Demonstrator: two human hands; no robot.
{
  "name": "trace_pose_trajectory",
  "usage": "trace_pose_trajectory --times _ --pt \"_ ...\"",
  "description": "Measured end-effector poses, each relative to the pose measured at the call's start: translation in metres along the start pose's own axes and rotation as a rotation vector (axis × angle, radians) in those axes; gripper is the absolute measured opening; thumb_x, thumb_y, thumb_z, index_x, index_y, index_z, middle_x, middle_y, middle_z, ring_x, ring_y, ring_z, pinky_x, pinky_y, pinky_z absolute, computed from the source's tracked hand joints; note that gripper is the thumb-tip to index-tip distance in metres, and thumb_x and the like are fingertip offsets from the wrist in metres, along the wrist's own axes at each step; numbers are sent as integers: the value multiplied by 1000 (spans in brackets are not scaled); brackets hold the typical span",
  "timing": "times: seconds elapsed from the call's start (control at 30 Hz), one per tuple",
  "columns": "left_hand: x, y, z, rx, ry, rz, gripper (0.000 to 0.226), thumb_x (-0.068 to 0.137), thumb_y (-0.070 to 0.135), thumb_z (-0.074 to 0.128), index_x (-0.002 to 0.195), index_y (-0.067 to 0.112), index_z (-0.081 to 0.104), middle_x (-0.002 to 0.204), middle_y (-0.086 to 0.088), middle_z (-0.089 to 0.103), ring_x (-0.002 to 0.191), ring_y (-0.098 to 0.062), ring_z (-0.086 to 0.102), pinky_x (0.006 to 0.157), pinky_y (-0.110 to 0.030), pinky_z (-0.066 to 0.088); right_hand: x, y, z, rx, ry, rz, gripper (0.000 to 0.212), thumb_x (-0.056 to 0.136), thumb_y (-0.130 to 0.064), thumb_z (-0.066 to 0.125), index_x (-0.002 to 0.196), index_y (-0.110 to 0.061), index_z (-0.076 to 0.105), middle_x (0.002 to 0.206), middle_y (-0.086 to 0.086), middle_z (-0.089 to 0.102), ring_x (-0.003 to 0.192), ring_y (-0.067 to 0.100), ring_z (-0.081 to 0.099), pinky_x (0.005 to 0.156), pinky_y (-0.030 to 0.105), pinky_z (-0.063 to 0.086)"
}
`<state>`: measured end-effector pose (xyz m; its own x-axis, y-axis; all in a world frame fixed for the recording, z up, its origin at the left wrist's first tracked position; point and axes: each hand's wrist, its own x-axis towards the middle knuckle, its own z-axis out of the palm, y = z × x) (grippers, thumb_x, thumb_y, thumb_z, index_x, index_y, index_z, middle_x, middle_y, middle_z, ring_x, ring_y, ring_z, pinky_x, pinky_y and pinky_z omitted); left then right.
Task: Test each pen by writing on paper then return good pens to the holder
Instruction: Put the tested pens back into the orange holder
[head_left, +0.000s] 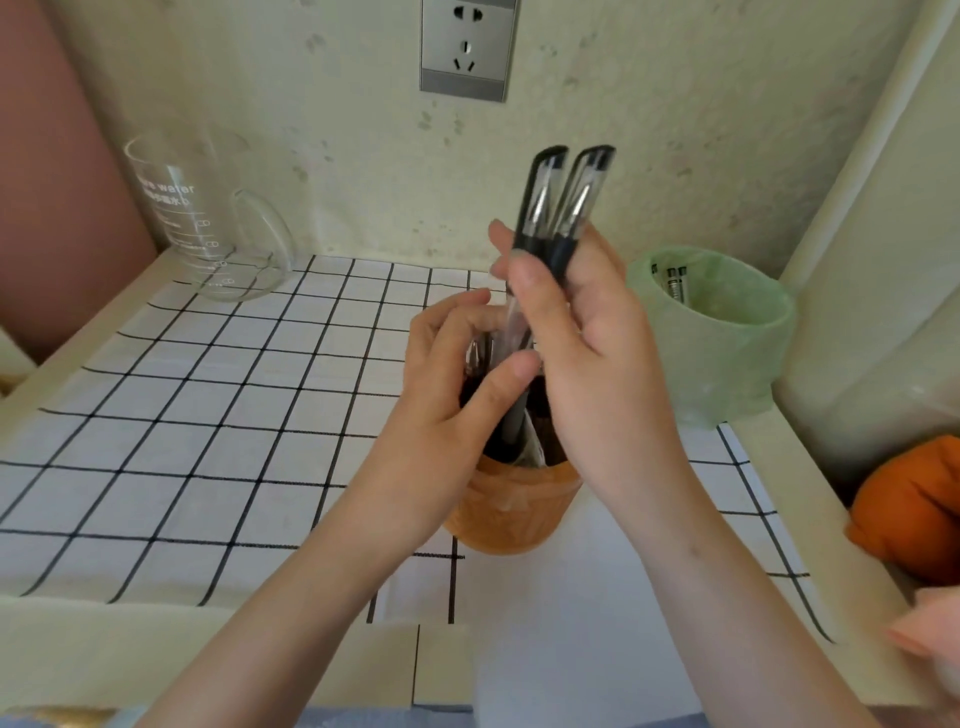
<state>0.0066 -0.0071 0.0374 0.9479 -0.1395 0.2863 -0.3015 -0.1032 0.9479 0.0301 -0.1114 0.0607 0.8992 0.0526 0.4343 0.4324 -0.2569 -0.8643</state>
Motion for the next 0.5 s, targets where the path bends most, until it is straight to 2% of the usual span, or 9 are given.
trace_pose_trajectory --times 0.03,0.1,0.17,0.23,0.33,0.4,0.47,0.5 --pt "-1 -1 -1 -5 15 14 29 84 38 53 113 44 49 131 10 41 128 -6 37 107 -34 35 1 2 -2 13 12 10 15 88 -48 45 94 -46 59 140 6 50 136 19 37 107 38 37" --pt "0 -3 -4 -48 64 6 36 84 34 54 119 41 48 129 6 47 124 -10 45 102 -38 41 3 4 -7 29 28 15 15 92 -39 48 101 -34 60 129 11 59 124 15 51 101 33 44" --pt "1 -5 -8 -83 119 -14 35 85 31 52 120 35 50 125 11 53 120 -2 48 100 -31 42 2 4 -9 26 9 22 26 96 -28 49 114 -12 59 112 9 66 104 7 61 93 24 48" --pt "0 -6 -10 -126 121 -34 32 92 23 49 123 29 51 121 13 58 116 3 51 98 -22 43 -1 8 -6 -14 -25 59 34 96 -31 49 125 -12 54 108 2 67 110 11 59 97 33 48" --pt "-1 -6 -8 -127 115 -57 39 97 12 40 130 30 48 120 24 56 112 14 49 95 -7 39 -5 15 2 -102 -96 122 48 93 -42 47 134 -17 46 98 -15 70 132 31 43 104 53 39" --pt "-1 -9 -3 -109 119 -61 34 98 24 38 126 38 48 120 31 53 115 17 45 94 -2 35 -7 16 3 -104 -161 139 43 91 -40 49 129 -20 47 110 -12 68 143 17 26 111 50 30" --pt "1 -16 -2 -172 90 -95 27 92 45 39 113 48 55 118 29 58 121 7 46 100 -11 37 -9 15 -1 -90 -183 105 25 91 -29 57 115 -24 52 128 -7 59 145 2 11 117 41 19" --pt "6 -18 -2 -186 94 -127 29 88 52 39 111 50 57 120 27 58 123 3 46 103 -19 37 -9 13 -4 -73 -170 97 27 90 -27 60 115 -28 51 136 -9 52 144 1 12 118 38 18"
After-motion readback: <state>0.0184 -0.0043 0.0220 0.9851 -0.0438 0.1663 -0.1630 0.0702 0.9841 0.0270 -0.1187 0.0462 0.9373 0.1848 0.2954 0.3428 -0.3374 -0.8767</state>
